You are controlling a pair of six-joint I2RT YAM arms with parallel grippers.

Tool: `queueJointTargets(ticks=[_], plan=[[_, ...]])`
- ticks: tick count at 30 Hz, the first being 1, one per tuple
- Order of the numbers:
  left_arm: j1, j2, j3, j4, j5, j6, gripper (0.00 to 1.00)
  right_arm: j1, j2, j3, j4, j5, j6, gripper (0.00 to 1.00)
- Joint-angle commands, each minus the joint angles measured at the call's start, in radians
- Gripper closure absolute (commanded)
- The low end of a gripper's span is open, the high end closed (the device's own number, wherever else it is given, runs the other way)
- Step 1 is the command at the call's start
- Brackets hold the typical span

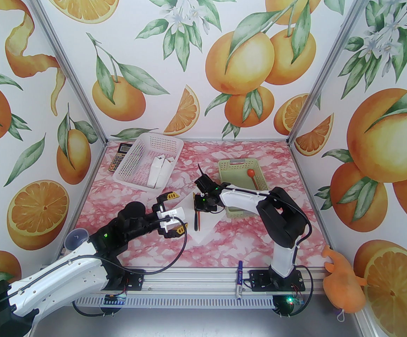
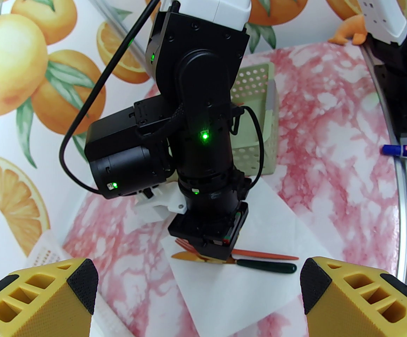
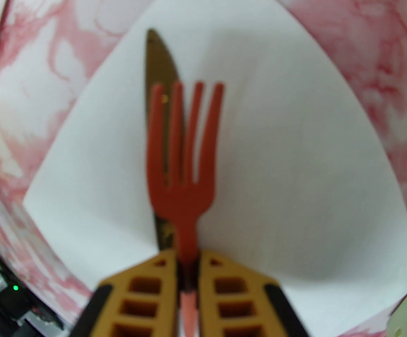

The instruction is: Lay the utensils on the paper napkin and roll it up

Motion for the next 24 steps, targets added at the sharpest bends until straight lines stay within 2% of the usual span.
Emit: queueJointTargets(ticks=[1, 24], plan=[[-0.001, 0.008, 0.01, -0.015, 0.021, 0.006, 0.0, 0.005, 0.014, 0.024, -0.009, 0.024, -0.008, 0.85], [-0.001, 0.014, 0.015, -0.021, 0.027, 0.004, 0.0, -0.003, -0.02, 0.054, -0.027, 0.041, 0.002, 0.79]])
